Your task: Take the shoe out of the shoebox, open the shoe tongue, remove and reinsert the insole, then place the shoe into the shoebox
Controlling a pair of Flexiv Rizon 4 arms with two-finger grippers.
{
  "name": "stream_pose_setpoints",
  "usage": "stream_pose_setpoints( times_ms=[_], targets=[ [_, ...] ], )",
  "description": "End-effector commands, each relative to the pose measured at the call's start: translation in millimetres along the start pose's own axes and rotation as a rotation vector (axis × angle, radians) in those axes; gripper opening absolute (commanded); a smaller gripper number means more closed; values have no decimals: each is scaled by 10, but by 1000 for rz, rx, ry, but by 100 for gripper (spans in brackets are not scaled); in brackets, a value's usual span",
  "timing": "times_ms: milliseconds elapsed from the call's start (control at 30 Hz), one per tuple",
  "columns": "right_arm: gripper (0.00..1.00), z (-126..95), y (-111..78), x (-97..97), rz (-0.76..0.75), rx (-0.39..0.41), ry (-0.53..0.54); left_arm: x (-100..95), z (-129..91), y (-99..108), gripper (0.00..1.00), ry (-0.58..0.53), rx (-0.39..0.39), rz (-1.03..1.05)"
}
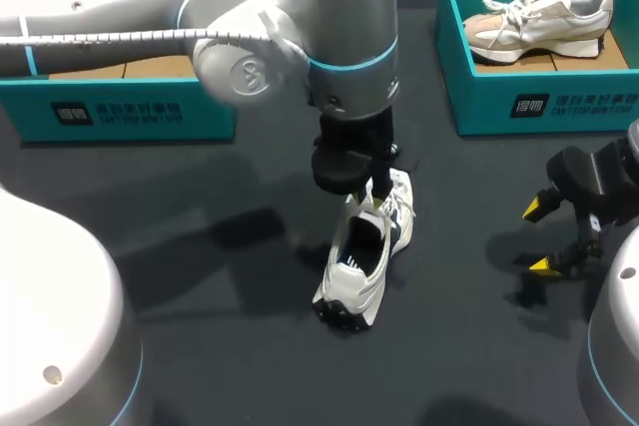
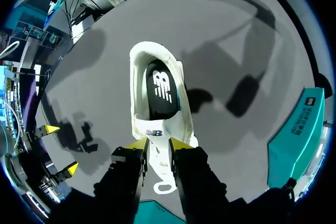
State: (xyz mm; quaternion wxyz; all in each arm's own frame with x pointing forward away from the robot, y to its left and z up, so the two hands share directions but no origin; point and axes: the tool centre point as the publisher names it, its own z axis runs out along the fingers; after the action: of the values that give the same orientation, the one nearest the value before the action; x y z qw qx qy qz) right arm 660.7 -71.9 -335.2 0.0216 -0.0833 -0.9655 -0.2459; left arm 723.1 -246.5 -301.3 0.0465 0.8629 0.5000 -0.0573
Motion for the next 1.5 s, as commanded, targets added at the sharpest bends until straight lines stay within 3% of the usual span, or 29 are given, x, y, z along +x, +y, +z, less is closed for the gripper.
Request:
stream_pose_setpoints(
  times_ms=[33, 267, 567, 933, 1100, 1300, 1433, 1500],
  targets=[
    [100, -7, -2, 16, 0, 2, -2, 44, 105, -130, 23, -11, -6, 7],
    [100, -7, -2, 16, 0, 2, -2, 101, 204, -216, 20, 0, 17, 4],
    [100, -7, -2, 16, 0, 2, -2, 17, -72, -99, 22, -30, -35, -8],
    [100, -7, -2, 16, 0, 2, -2, 32, 451, -147, 22, 23, 42, -33],
    [100, -7, -2, 16, 0, 2, -2, 15, 218, -222, 24, 0, 9, -25],
    [100, -7, -2, 16, 0, 2, -2, 10, -123, -321, 38, 7, -35, -83],
    [100, -7, -2, 16, 0, 2, -2, 29, -275, -418, 50, 13, 2, -191],
    [100, -7, -2, 16, 0, 2, -2, 42, -311, -476, 73, 11, 16, -268]
  ],
)
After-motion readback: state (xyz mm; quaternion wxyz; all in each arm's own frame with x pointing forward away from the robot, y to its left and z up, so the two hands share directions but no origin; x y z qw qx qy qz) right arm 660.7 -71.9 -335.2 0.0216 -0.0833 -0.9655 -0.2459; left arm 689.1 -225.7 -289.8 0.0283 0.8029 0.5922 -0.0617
